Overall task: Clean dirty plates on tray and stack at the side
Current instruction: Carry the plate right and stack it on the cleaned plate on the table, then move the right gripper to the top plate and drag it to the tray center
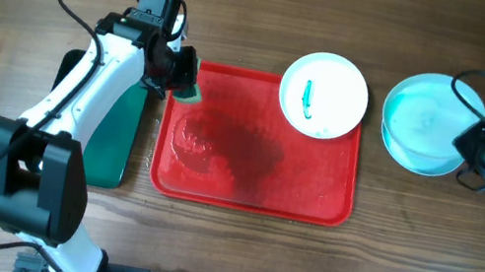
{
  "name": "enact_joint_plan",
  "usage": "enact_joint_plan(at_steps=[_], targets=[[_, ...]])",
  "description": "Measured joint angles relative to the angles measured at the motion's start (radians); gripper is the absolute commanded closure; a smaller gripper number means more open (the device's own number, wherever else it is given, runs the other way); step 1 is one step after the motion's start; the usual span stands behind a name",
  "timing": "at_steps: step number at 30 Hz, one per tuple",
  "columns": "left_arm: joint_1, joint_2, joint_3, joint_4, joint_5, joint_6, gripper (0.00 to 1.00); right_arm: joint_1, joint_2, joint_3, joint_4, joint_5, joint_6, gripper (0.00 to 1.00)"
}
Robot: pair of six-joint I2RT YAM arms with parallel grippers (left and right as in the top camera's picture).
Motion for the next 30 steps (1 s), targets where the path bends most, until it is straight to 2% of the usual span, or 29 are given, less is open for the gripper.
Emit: enact_joint_plan(at_steps=[5, 9, 11, 12, 14, 16, 17, 21, 24, 27, 30], targets=[[0.000, 0.000, 0.000, 0.000, -0.003, 0.000, 0.96, -0.004, 0.163, 0.000, 0.051, -0.014, -0.001, 0.96], [0.000, 0.000, 0.000, 0.000, -0.003, 0.000, 0.96, -0.005, 0.217, 0.000, 0.055, -0.007, 0.027, 0.95], [0.000, 0.000, 0.000, 0.000, -0.003, 0.000, 0.96, -0.008, 0.216, 0.000, 0.056, 0.002, 0.034, 0.87], [0.000, 0.000, 0.000, 0.000, -0.003, 0.000, 0.96, -0.011, 0.217, 0.000, 0.055, 0.008, 0.039, 0.78], [0.000, 0.000, 0.000, 0.001, -0.003, 0.000, 0.96, -0.027, 0.217, 0.000, 0.053, 0.022, 0.045, 0.72], [0.000, 0.000, 0.000, 0.001, -0.003, 0.000, 0.96, -0.042, 0.217, 0.000, 0.050, 0.033, 0.052, 0.57], [0.000, 0.000, 0.000, 0.001, -0.003, 0.000, 0.96, -0.050, 0.217, 0.000, 0.047, 0.037, 0.050, 0.53], [0.000, 0.000, 0.000, 0.001, -0.003, 0.000, 0.96, -0.056, 0.216, 0.013, -0.001, 0.017, 0.055, 0.49], [0.000, 0.000, 0.000, 0.003, -0.003, 0.000, 0.96, -0.047, 0.216, 0.068, -0.027, -0.097, 0.017, 0.47], [0.000, 0.000, 0.000, 0.003, -0.003, 0.000, 0.96, 0.008, 0.203, 0.126, -0.018, -0.208, -0.023, 0.46], [0.000, 0.000, 0.000, 0.003, -0.003, 0.000, 0.96, 0.135, 0.176, 0.162, 0.023, -0.276, -0.056, 0.48]])
